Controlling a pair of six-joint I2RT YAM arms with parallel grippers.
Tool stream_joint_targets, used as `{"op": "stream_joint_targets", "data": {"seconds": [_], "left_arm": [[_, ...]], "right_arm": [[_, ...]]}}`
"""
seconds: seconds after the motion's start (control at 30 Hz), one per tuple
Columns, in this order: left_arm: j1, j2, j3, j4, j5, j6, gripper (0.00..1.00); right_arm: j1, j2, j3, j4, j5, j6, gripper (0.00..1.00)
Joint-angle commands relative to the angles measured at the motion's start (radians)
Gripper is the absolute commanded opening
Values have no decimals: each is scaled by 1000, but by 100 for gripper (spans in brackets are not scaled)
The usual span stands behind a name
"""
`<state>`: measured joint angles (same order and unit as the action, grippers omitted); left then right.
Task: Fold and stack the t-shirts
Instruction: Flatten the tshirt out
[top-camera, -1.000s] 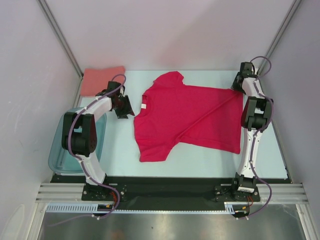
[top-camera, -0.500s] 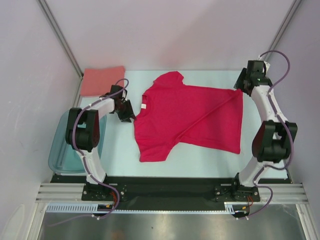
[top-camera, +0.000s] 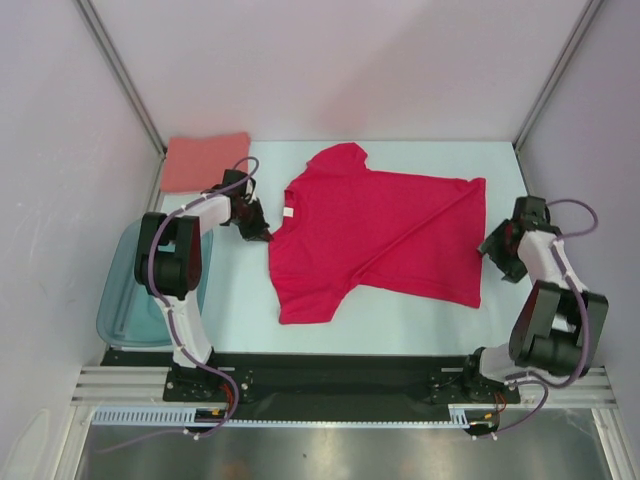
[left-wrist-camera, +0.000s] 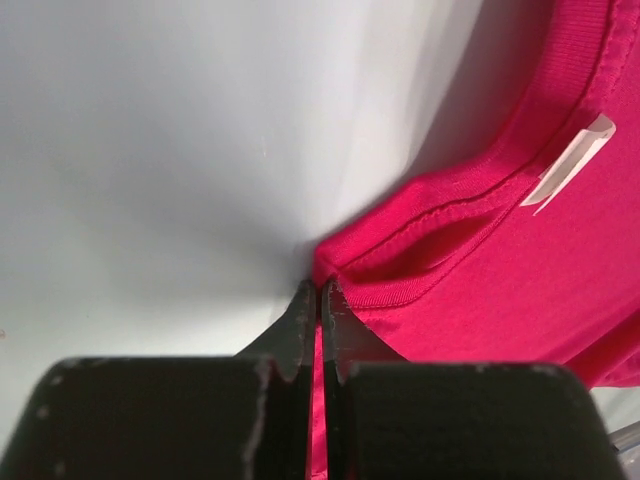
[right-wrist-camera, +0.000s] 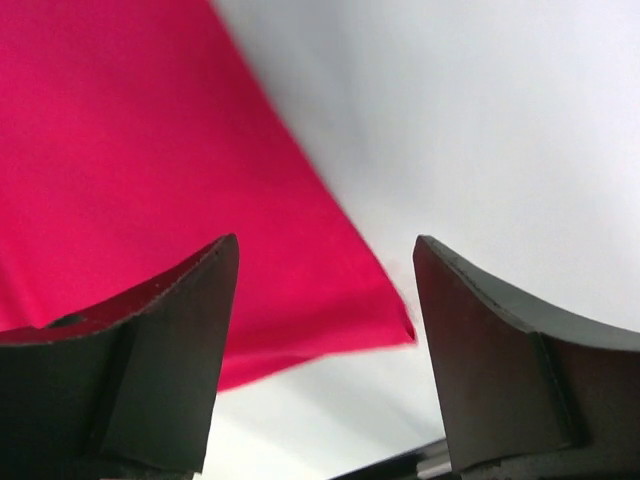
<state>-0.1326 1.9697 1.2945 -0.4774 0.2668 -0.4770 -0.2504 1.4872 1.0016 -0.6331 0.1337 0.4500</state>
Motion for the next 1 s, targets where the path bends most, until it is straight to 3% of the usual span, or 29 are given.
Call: {"op": "stream_joint_targets", "data": {"seconds": [0.0, 0.17, 0.3, 0.43, 0.73, 0.9, 0.97], "left_arm": [[22, -34, 0, -7, -79, -28, 0], [37, -127, -44, -9, -185, -69, 0], [57, -173, -70, -21, -235, -110, 0], [88, -213, -87, -50, -291, -152, 0], [110, -204, -87, -44, -232, -160, 0], [110, -206, -89, -41, -228, -155, 0], [110, -204, -90, -38, -232, -155, 0]], "right_arm": [[-50, -181, -70, -25, -92, 111, 75], [-96, -347, -184, -126, -89, 168, 72], [-125, -458, -247, -171, -124, 216, 61], [-125, -443, -277, -188, -184, 211, 47], [-96, -409, -347, -132, -212, 202, 50], [-47, -390, -379, -131, -175, 246, 44], [-39, -393, -400, -117, -175, 253, 32]]}}
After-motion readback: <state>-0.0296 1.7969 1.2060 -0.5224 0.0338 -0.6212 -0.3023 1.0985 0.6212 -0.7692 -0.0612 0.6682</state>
